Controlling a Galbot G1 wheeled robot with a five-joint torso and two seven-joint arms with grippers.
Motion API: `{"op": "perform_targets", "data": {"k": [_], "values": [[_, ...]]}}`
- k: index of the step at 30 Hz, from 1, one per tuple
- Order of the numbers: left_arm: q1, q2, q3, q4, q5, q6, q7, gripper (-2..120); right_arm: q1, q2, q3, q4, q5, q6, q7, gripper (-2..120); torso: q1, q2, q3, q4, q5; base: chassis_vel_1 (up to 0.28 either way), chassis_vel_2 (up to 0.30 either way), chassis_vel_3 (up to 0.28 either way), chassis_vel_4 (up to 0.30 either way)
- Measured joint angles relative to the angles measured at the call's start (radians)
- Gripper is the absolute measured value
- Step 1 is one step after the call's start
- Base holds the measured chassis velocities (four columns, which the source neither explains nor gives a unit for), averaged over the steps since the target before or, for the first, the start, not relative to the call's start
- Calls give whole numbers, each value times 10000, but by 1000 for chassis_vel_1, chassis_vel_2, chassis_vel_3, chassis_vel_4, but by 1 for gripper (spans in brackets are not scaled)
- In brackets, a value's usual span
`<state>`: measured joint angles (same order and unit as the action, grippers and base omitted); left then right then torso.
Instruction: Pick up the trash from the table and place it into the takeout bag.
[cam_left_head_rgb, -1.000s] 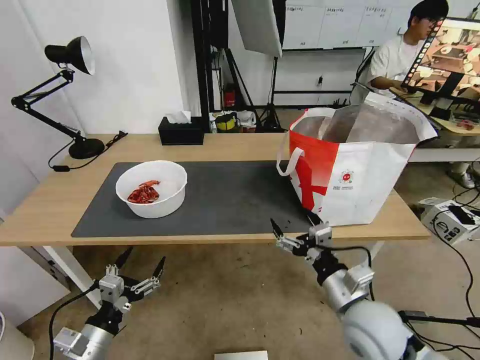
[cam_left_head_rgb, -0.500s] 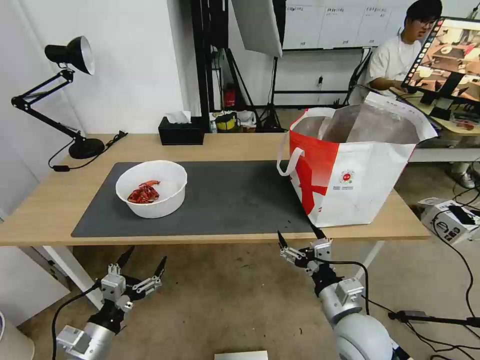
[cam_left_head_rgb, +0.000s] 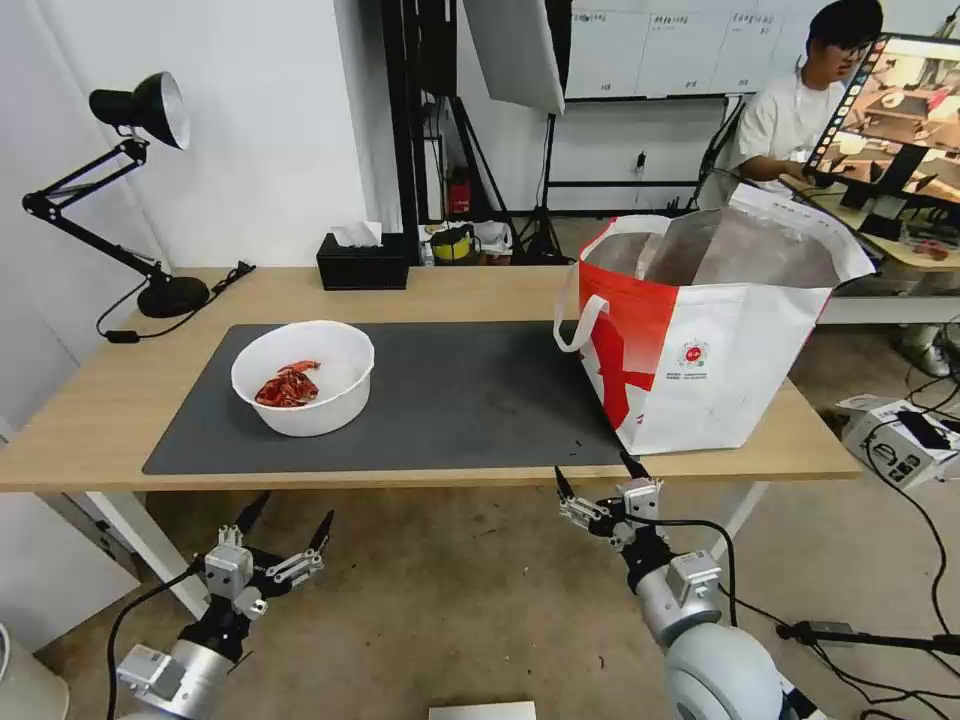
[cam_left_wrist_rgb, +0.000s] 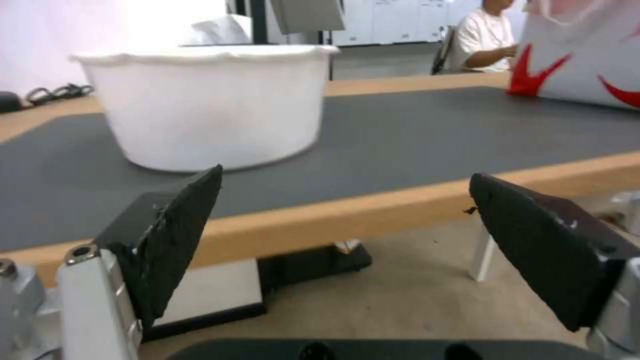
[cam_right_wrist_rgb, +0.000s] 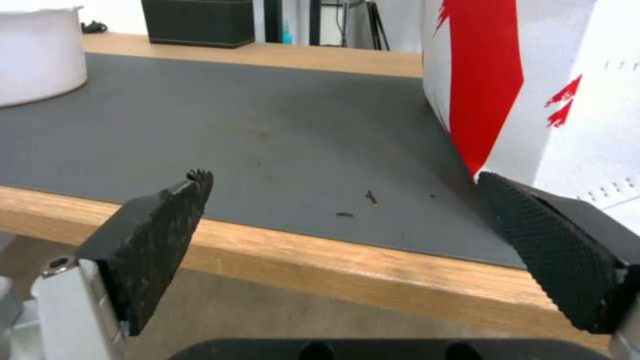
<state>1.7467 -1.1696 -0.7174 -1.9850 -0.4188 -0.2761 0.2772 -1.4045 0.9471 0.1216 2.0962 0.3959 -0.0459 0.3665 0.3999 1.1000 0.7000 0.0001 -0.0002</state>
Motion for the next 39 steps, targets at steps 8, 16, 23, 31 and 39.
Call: {"op": "perform_targets", "data": {"k": [8,16,23,31,39], "values": [[-679,1496,-474,-502,-1427,1196,-1351,100,7,-6,2,9,7,-8,-9,100,1,-1,0,-2,2,0,0,0,0],[-1580,3345,-707,-651,-3201,2225,-2496,100,10,-6,5,13,13,-10,-16,100,2,-1,0,-2,1,0,0,0,0],[-3970,4984,865,-49,-5319,3590,-4034,100,11,-7,9,19,15,-10,-18,100,3,-2,1,-1,-2,0,0,0,0],[-5932,6204,1778,970,-7058,5070,-4457,100,12,-7,10,25,15,-10,-19,100,2,-2,1,-3,0,0,0,0,0],[-6301,6656,1772,1364,-7991,6027,-4411,100,12,-6,9,28,15,-10,-19,100,2,-2,1,0,1,0,0,0,0]]}}
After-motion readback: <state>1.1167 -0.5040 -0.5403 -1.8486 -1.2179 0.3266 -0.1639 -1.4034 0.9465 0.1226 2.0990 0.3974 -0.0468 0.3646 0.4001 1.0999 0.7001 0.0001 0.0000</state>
